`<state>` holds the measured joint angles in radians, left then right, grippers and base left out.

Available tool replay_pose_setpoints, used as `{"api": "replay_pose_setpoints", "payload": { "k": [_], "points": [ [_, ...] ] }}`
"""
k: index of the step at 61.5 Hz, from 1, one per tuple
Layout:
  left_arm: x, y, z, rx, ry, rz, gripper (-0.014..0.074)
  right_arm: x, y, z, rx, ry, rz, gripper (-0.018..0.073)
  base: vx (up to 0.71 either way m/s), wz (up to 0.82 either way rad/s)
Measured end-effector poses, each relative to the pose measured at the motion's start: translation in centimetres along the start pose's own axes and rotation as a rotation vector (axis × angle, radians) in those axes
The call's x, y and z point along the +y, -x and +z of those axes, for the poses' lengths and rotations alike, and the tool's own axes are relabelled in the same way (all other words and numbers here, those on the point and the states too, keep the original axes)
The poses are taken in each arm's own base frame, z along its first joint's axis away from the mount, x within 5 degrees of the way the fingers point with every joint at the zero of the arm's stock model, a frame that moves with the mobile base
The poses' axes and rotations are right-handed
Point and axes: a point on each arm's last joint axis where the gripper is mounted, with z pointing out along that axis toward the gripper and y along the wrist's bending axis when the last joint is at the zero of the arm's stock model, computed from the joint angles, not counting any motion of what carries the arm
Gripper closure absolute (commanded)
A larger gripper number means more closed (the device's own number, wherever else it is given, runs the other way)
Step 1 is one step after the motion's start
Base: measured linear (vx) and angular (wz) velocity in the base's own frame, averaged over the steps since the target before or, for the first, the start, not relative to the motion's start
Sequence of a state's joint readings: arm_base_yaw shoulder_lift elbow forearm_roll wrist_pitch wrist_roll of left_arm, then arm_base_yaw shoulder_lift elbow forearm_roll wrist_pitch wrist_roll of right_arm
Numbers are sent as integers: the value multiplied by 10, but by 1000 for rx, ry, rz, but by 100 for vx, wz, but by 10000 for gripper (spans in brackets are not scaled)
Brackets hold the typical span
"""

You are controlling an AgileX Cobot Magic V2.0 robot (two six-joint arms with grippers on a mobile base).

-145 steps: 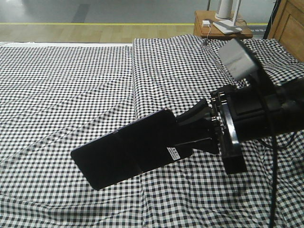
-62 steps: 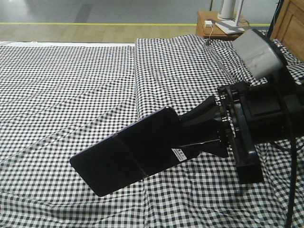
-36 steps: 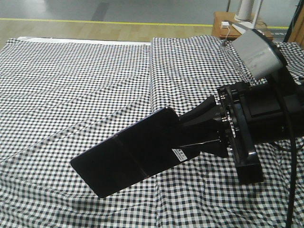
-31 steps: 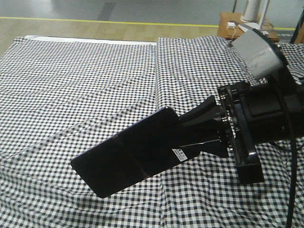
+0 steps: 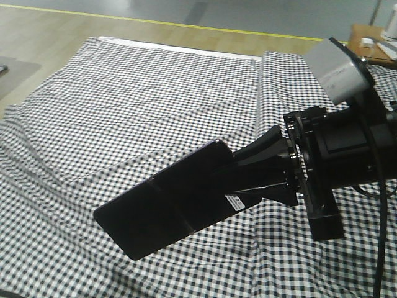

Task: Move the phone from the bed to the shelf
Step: 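Hold the phone raised in the right gripper while turning away from the bed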

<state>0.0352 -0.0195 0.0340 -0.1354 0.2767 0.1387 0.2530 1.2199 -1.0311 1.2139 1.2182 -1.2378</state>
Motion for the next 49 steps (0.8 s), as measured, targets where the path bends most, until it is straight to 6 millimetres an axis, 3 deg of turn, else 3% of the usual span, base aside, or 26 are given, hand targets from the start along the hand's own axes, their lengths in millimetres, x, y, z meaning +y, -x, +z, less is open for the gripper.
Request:
{"api": "replay_pose_setpoints", "payload": {
  "k": [49],
  "points": [
    [0, 0, 0, 0, 0, 0, 596, 0, 0, 0, 0, 0, 0, 561, -3, 29]
  ]
}}
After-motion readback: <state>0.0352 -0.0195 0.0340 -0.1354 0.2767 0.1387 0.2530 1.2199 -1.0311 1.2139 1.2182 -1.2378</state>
